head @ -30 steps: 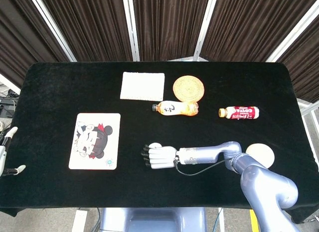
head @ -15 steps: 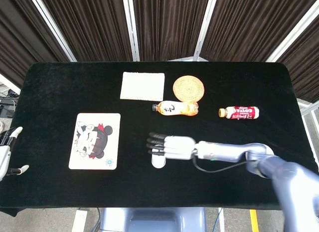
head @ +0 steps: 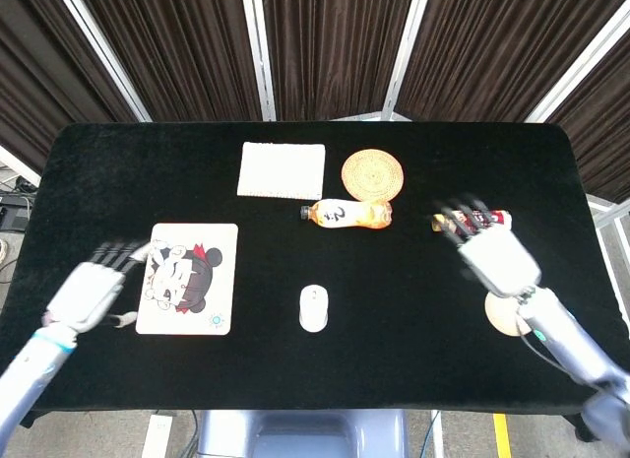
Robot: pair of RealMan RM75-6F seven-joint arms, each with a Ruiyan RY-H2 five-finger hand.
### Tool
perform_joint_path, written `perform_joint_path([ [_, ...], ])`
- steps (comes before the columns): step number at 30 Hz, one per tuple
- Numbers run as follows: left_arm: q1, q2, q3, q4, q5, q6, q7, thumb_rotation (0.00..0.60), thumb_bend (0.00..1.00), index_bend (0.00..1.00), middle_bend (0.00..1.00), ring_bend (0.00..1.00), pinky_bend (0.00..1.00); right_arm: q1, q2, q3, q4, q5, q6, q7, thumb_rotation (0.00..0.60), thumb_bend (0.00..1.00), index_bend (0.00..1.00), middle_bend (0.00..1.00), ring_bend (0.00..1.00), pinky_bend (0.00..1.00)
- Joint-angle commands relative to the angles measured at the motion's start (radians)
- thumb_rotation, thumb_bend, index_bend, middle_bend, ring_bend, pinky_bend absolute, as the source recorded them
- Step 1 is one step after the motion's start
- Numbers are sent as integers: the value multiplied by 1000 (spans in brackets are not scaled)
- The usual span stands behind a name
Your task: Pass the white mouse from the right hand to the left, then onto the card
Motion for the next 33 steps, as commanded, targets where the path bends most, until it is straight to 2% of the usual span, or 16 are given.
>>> perform_joint_path([
  [1,-138,-73,-25,-6,48,-133,57,600,0,0,0,0,0,-170,83,14,-213,146,57,-38,600,0,17,0,0,0],
  [4,-227,-130,-42,8,56,-228,88,600,0,0,0,0,0,-235,87,10,-296,188,74,-5,600,0,13,0,0,0],
  [7,-320,-190,-60,37,45,-334,107,600,0,0,0,0,0,-286,75,8,-334,202,97,-34,600,0,11,0,0,0],
  [12,-453,-327,-74,163,108,-402,160,600,0,0,0,0,0,-343,49,21,-368,219,121,-88,600,0,11,0,0,0],
  [17,-556,-429,-61,299,194,-422,155,600,4,0,0,0,0,-367,38,44,-352,239,119,-88,600,0,12,0,0,0],
  [24,-686,-565,12,520,307,-407,46,600,16,23,0,0,0,-390,45,86,-328,265,101,-70,600,0,13,0,0,0],
  [30,-737,-628,71,645,349,-355,-70,600,16,50,0,5,4,-398,48,114,-318,279,72,-58,600,0,13,0,0,0],
  [33,-754,-660,93,695,359,-329,-114,600,62,89,5,24,19,-401,45,127,-311,289,58,-59,600,0,13,0,0,0],
])
